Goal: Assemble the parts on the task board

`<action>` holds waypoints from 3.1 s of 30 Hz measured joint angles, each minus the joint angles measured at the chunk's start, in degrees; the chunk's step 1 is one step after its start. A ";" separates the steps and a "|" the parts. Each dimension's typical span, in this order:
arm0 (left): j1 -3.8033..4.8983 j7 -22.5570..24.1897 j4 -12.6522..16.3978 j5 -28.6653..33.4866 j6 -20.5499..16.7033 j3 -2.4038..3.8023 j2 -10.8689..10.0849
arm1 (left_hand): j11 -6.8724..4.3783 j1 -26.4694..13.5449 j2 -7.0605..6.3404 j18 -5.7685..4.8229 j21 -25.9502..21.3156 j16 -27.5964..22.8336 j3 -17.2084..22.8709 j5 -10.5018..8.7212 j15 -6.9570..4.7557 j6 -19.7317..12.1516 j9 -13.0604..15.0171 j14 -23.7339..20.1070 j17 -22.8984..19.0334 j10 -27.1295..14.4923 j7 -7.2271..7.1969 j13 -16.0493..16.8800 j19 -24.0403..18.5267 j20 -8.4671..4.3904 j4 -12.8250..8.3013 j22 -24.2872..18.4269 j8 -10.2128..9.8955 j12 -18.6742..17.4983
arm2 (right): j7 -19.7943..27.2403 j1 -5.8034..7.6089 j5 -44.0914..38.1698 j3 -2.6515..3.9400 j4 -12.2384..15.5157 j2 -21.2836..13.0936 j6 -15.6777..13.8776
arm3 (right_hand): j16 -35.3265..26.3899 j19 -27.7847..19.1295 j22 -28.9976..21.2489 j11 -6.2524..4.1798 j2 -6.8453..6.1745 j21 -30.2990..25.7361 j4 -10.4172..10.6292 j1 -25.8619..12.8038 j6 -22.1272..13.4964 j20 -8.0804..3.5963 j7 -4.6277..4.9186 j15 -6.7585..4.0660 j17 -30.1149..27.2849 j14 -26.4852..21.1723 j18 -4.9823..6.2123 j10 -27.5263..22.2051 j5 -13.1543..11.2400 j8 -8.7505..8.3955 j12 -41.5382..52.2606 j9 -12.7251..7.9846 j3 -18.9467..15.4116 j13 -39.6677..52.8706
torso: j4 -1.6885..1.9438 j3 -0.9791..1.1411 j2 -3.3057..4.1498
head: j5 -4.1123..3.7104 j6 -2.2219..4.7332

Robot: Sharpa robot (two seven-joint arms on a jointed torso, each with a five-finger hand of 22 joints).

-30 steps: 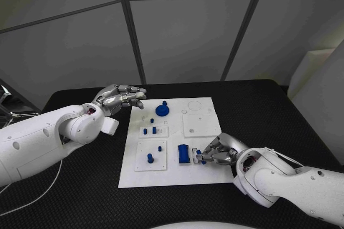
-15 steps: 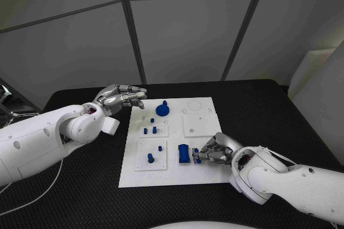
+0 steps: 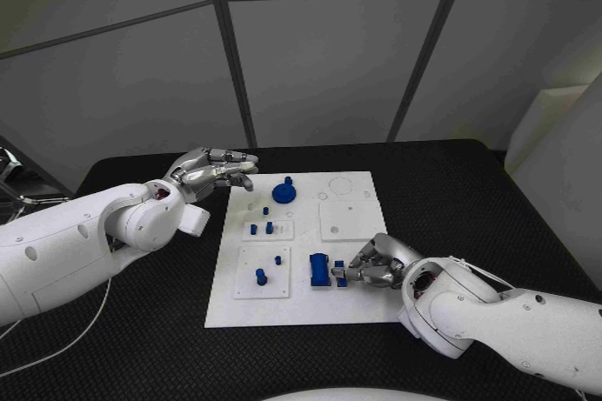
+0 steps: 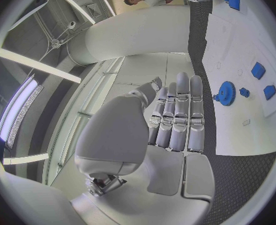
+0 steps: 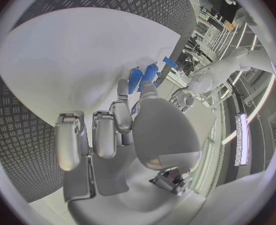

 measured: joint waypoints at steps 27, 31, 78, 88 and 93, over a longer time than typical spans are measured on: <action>0.00 -0.20 -0.23 0.00 0.17 -0.01 0.07 | 0.00 0.00 0.00 0.00 0.00 0.00 0.00 0.00 0.00 0.00 0.00 0.00 0.00 0.00 0.00 0.00 0.00 0.00 0.00 -0.04 0.00 0.00 | 1.26 -0.01 -2.44 0.00 1.16 -1.93 1.70 | 0.00 0.00 0.00 -0.29 -3.81 0.00 -3.63 2.36 0.28 0.00 -0.11 -0.01 -0.01 0.00 0.00 0.29 -12.14 -0.22 -0.03 2.19 6.59 0.20 | 0.01 0.04 -0.03 | -0.03 0.24; 0.00 -0.22 -0.34 0.00 0.20 -0.03 0.11 | 0.00 0.00 0.00 0.00 0.00 0.01 0.00 0.00 0.00 0.00 0.00 0.00 0.00 0.00 0.00 0.00 0.00 0.00 0.00 -0.04 0.00 0.00 | 1.55 -0.01 -2.88 0.00 1.10 -1.91 2.20 | 0.00 0.00 0.00 -0.28 -3.70 0.00 -3.63 2.48 0.28 0.01 -0.11 0.00 -0.01 0.00 0.01 0.29 -12.34 -0.22 -0.03 2.23 6.59 0.23 | 0.01 0.04 -0.03 | -0.01 0.30; -1.23 2.86 -2.72 1.78 -2.14 -0.20 3.18 | 1.01 -1.83 0.45 0.00 -11.88 -11.64 -0.86 0.00 3.52 -2.98 -0.84 -9.03 -3.73 -2.50 -1.13 -2.25 -8.51 3.27 1.70 -8.12 -0.25 -1.53 | 34.40 5.71 32.00 2.54 -19.93 1.58 9.55 | -42.90 -20.30 -23.51 5.99 2.47 -58.68 -12.05 10.38 -11.18 5.27 5.80 5.79 -38.13 -17.12 8.98 -23.41 -10.91 -0.66 -43.63 -0.67 3.96 -31.87 | 0.15 -0.86 -2.65 | -0.92 3.51; -1.34 7.30 -11.02 7.17 -9.51 -0.31 9.91 | 0.25 -4.07 0.37 0.00 -23.76 -19.46 -3.41 -0.24 4.04 -6.84 -5.00 -19.38 -12.00 -10.31 -1.64 -7.50 -14.43 7.82 4.98 -18.82 -0.23 -2.79 | 46.93 8.17 51.02 2.71 -38.84 12.15 14.28 | -68.19 -33.17 -43.03 10.78 6.33 -83.15 -17.07 11.55 -15.65 12.02 7.15 12.98 -57.96 -30.65 8.95 -25.90 -10.91 -0.66 -61.33 -11.34 2.00 -56.02 | -0.38 -1.55 -4.84 | -0.27 7.11; -1.37 9.04 -15.41 9.09 -13.02 -0.32 13.23 | -0.49 -5.30 1.51 0.00 -24.41 -19.78 -8.37 -0.60 3.99 -11.92 -7.77 -28.34 -18.20 -16.77 -2.65 -7.52 -19.53 8.38 7.71 -24.54 -0.22 -1.69 | 50.55 8.49 56.34 2.73 -46.54 17.01 16.25 | -79.47 -39.13 -54.43 10.67 7.10 -86.19 -20.69 4.18 -18.84 15.34 7.77 13.04 -68.73 -30.87 9.86 -29.55 -10.91 -0.66 -63.96 -19.14 -0.06 -67.28 | -0.42 -1.55 -5.54 | 0.41 8.28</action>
